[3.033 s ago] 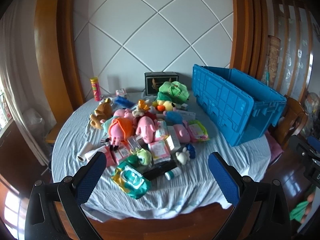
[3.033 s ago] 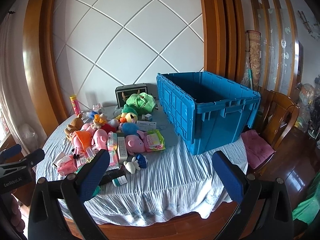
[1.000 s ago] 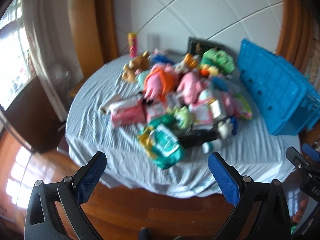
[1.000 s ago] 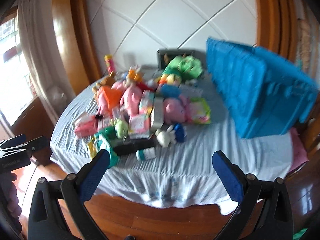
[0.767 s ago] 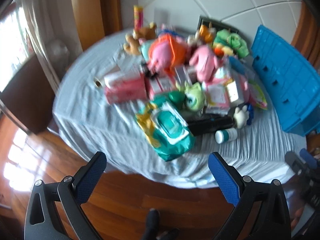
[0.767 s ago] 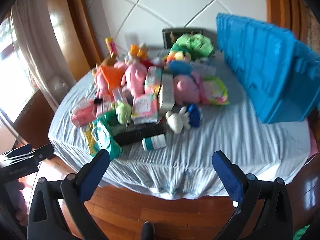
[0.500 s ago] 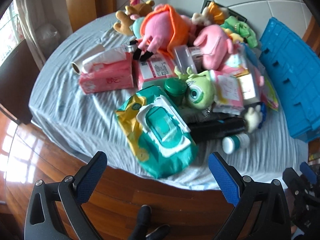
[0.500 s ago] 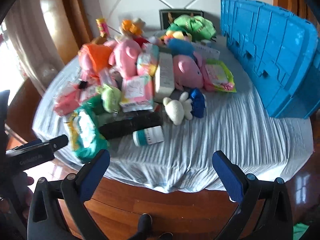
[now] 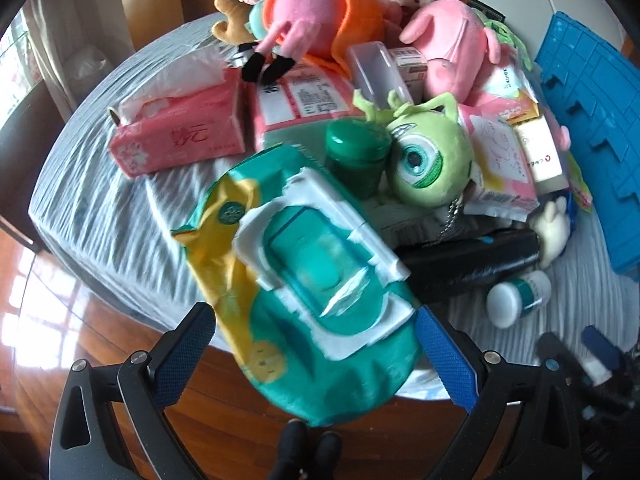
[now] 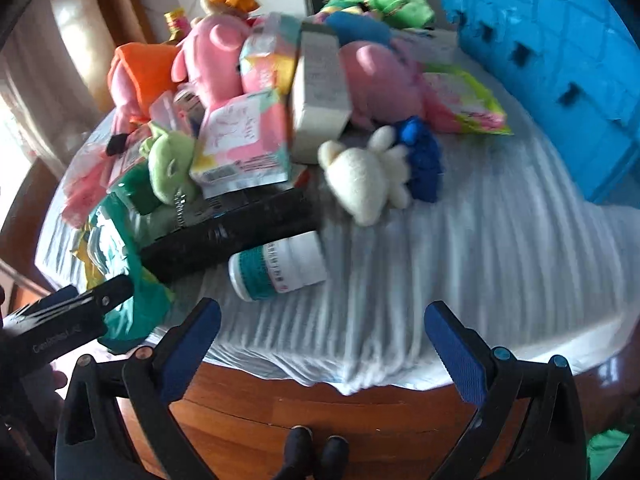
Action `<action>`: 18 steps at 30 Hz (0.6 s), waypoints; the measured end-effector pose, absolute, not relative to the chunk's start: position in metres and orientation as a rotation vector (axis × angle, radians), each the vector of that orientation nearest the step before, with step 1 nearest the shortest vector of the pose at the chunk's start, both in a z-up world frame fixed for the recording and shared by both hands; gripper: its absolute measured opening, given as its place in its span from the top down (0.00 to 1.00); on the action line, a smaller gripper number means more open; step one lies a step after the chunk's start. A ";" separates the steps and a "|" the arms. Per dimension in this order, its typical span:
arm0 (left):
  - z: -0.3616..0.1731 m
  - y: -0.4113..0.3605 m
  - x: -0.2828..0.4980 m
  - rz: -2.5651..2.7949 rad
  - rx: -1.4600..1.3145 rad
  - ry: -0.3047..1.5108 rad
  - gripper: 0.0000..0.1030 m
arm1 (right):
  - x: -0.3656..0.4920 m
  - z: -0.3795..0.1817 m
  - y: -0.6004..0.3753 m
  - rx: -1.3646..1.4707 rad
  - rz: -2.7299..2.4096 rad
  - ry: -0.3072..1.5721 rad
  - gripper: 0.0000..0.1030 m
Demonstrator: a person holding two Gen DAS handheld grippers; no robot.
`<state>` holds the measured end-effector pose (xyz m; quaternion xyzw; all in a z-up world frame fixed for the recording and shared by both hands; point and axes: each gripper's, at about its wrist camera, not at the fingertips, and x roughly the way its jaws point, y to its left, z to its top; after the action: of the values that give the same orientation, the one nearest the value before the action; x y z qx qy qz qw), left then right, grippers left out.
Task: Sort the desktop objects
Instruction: 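Lower the left tool to the green wet-wipe pack while the right tool approaches the white pill bottle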
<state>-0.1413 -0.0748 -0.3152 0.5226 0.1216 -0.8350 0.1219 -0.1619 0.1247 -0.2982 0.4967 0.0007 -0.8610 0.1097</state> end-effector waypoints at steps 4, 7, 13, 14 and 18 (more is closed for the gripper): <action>-0.316 -0.069 -0.147 -2.424 1.524 0.311 0.01 | -0.166 -0.304 0.117 1.427 -2.503 0.036 0.00; -0.327 -0.076 -0.150 -2.398 1.540 0.366 0.00 | -0.171 -0.311 0.113 1.425 -2.491 0.058 0.00; -0.326 -0.085 -0.159 -2.451 1.526 0.332 0.00 | -0.180 -0.318 0.108 1.414 -2.503 0.098 0.25; -0.326 -0.089 -0.160 -2.450 1.520 0.343 0.00 | -0.181 -0.318 0.107 1.408 -2.501 0.097 0.28; -0.323 -0.095 -0.165 -2.437 1.505 0.348 0.00 | -0.186 -0.322 0.100 1.408 -2.496 0.136 0.29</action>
<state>-0.1654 -0.0947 -0.3233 0.5173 0.1198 -0.8377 0.1277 -0.1864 0.1001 -0.3222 0.4862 0.0470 -0.8619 0.1361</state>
